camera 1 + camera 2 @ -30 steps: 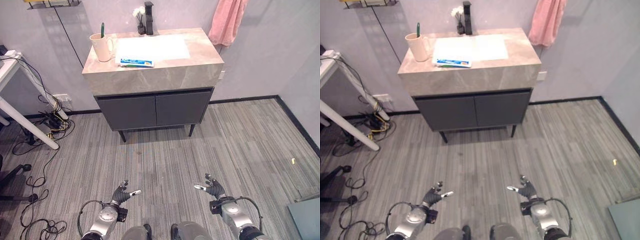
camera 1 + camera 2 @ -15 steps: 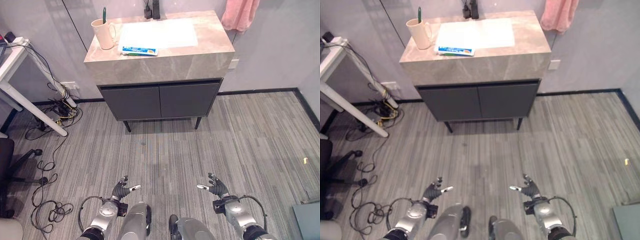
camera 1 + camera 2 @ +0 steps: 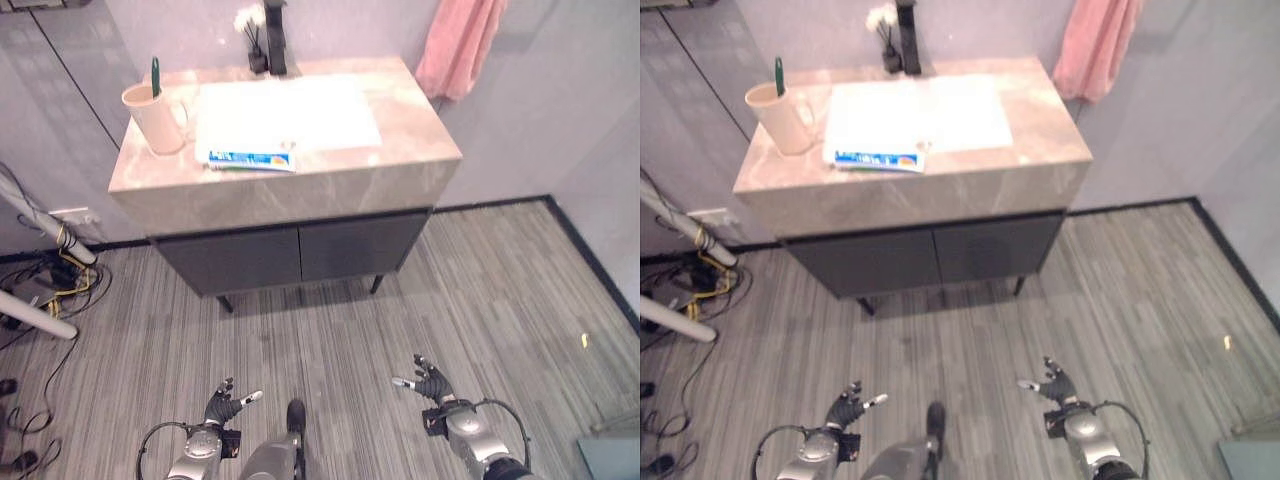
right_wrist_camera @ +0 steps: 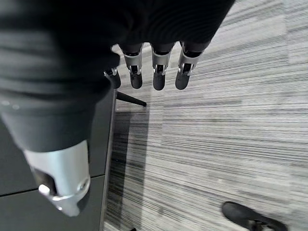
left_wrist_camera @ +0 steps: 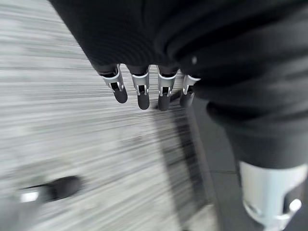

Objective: Put brush and paste in cup on sink, flatten towel.

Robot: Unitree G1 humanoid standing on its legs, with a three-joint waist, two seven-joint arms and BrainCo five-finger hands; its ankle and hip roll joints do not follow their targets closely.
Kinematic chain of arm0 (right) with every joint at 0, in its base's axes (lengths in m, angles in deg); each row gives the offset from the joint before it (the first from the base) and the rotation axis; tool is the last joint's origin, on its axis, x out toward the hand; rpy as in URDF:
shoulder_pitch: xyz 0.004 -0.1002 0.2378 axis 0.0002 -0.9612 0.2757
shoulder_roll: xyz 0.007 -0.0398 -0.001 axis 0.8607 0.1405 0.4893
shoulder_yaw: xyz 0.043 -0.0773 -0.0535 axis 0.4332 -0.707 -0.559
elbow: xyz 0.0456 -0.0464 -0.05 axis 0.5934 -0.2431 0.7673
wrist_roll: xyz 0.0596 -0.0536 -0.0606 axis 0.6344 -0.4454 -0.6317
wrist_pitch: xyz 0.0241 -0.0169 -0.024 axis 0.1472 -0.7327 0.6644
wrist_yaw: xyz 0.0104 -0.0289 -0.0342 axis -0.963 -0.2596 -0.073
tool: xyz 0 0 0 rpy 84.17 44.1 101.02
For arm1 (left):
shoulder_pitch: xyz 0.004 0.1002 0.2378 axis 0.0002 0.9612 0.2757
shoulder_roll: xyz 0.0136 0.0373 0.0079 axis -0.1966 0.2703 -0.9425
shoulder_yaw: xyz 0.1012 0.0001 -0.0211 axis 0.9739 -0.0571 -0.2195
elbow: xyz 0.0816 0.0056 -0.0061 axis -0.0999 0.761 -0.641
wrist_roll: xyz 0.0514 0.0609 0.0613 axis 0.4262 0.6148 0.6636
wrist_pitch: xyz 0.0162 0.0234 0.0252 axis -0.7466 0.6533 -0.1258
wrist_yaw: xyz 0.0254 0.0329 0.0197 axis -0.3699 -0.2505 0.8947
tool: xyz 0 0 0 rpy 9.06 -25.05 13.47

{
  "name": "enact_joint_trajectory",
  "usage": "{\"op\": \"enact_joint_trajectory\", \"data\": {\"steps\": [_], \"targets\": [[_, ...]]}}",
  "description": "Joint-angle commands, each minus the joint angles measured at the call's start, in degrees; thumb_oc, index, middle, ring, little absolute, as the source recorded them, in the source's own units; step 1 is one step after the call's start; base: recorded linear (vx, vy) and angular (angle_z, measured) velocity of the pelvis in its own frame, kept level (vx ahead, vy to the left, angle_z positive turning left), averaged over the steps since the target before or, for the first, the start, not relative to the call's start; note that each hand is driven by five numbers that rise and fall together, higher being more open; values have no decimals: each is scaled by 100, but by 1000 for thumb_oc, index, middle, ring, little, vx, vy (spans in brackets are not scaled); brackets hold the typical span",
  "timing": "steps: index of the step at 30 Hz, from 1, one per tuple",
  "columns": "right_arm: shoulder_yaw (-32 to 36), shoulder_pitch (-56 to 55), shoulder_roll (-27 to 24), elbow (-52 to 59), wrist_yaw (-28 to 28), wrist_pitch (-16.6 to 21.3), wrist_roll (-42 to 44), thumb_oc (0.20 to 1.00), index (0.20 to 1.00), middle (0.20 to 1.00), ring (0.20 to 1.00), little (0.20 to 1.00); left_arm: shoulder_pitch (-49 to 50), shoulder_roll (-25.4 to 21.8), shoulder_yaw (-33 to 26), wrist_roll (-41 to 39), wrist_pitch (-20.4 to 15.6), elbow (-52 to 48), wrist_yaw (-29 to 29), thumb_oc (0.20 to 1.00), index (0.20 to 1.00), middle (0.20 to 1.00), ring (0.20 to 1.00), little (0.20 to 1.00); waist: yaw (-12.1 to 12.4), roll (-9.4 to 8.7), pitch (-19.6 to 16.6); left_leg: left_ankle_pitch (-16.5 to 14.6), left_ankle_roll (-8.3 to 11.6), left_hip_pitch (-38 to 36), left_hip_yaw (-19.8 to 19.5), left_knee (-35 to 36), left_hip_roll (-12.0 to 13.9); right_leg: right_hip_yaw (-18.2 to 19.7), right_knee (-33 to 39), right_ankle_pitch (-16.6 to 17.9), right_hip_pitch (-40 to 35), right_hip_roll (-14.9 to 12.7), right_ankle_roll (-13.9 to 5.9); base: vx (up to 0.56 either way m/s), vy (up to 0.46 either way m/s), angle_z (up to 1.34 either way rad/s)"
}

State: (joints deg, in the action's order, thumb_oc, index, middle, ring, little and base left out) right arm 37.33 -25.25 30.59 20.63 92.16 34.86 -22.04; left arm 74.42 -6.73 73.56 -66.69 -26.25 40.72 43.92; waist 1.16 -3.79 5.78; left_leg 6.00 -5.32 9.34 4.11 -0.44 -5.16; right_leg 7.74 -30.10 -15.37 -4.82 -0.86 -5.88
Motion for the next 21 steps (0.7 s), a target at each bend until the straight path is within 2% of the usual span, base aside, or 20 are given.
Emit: {"op": "enact_joint_trajectory", "data": {"steps": [1, 2, 3, 4, 5, 7, 8, 10, 11, 13, 14, 16, 18, 20, 21], "targets": [[178, 281, -195, 287, -40, 104, -69, 1000, 1000, 1000, 1000, 1000, -119, -216, 45, 269, -178, -382, 35, 1000, 1000, 1000, 1000, 1000, 25, 267, 30, -7, 249, 168, -32, -179, 227, 16, -544, 2634, 465, -164, -330, 115, 174, 15], [178, 283, -195, 286, -40, 104, -69, 1000, 1000, 1000, 1000, 1000, -122, -216, 44, 269, -178, -381, 35, 1000, 1000, 1000, 1000, 1000, 23, 257, 40, -3, 249, 159, -31, -173, 217, 14, -568, 2619, 467, -173, -329, 203, 278, 13], [182, 357, -138, 282, -10, 97, -120, 1000, 1000, 1000, 1000, 1000, -235, -259, 61, 422, -157, -318, 57, 1000, 1000, 1000, 1000, 1000, -73, 401, 163, -114, 160, -212, 11, 68, 278, -263, -1061, 2489, 945, -163, -215, 239, 242, 10], [176, 359, -124, 265, -18, 99, -118, 1000, 1000, 1000, 1000, 1000, -267, -255, 63, 439, -159, -275, 50, 1000, 1000, 1000, 1000, 1000, -134, 403, 206, -129, 156, -392, -52, 148, 246, -298, -1109, 2267, 1089, -125, -198, 358, 308, -9], [165, 378, -99, 247, -27, 118, -90, 1000, 1000, 1000, 1000, 1000, -366, -281, 80, 474, -167, -207, 68, 1000, 1000, 1000, 1000, 1000, -205, 413, 254, -161, 167, -586, -69, 276, 224, -345, -916, 1833, 1379, -50, -98, 265, 136, 0], [159, 367, -83, 224, -34, 120, -70, 1000, 1000, 1000, 1000, 1000, -394, -265, 85, 474, -170, -165, 69, 1000, 1000, 1000, 1000, 1000, -232, 430, 265, -174, 168, -712, -109, 313, 196, -445, -646, 1748, 1445, -75, -73, 230, 93, 9], [126, 317, -74, 245, -51, 122, -59, 1000, 1000, 1000, 1000, 1000, -457, -209, 122, 482, -158, -107, 34, 1000, 1000, 1000, 1000, 1000, -336, 462, 301, -283, 197, -898, -204, 363, 129, -567, 171, 1372, 1742, 62, -4, 253, 67, 8], [133, 258, -66, 150, -33, 118, -29, 1000, 1000, 1000, 1000, 1000, -528, -189, 194, 573, -134, -49, 16, 1000, 1000, 1000, 1000, 1000, -443, 422, 326, -411, 208, -1064, -293, 384, 33, -354, 796, 1478, 1941, 225, -57, 259, 48, 2], [133, 257, -66, 147, -33, 120, -28, 1000, 1000, 1000, 1000, 1000, -528, -186, 196, 573, -136, -45, 16, 1000, 1000, 1000, 1000, 1000, -451, 428, 348, -420, 207, -1100, -305, 393, 37, -365, 808, 1467, 1901, 226, -57, 284, 12, 12], [162, 184, -49, 121, -13, 105, 11, 1000, 1000, 1000, 1000, 1000, -587, -101, 262, 635, -162, 14, 11, 1000, 1000, 1000, 1000, 1000, -618, 360, 372, -598, 248, -1380, -423, 444, -86, -214, 1717, 1921, 2169, 230, -182, 298, 0, 25], [162, 181, -52, 122, -13, 105, 11, 1000, 1000, 1000, 1000, 1000, -586, -97, 263, 635, -163, 15, 11, 1000, 1000, 1000, 1000, 1000, -626, 374, 386, -609, 249, -1403, -434, 447, -74, -228, 1737, 1922, 2136, 237, -181, 212, -13, 34], [185, 77, -72, 189, -27, 89, 4, 1000, 1000, 1000, 1000, 1000, -550, -47, 309, 692, -164, 36, -40, 1000, 1000, 1000, 1000, 1000, -777, 318, 404, -825, 266, -1645, -630, 408, -184, -86, 2327, 2313, 2237, 175, -272, 368, -51, 36], [200, 56, -90, 205, -29, 76, -22, 1000, 1000, 1000, 1000, 1000, -499, -12, 313, 699, -155, 90, -53, 1000, 1000, 1000, 1000, 1000, -821, 276, 386, -978, 267, -1802, -713, 388, -223, -80, 2552, 2485, 2233, 145, -308, 340, -63, 39], [200, 54, -91, 206, -29, 76, -22, 1000, 1000, 1000, 1000, 1000, -498, -10, 313, 699, -156, 90, -53, 1000, 1000, 1000, 1000, 1000, -826, 282, 392, -982, 267, -1811, -720, 388, -216, -89, 2558, 2485, 2220, 148, -307, 213, -63, 48], [178, 17, -125, 258, -77, 76, -11, 1000, 1000, 1000, 1000, 1000, -421, 60, 331, 718, -119, 164, -92, 1000, 1000, 1000, 1000, 1000, -840, 227, 231, -1214, 274, -1913, -759, 338, -256, -4, 2640, 2578, 2025, 159, -246, 314, -102, 45]]}}
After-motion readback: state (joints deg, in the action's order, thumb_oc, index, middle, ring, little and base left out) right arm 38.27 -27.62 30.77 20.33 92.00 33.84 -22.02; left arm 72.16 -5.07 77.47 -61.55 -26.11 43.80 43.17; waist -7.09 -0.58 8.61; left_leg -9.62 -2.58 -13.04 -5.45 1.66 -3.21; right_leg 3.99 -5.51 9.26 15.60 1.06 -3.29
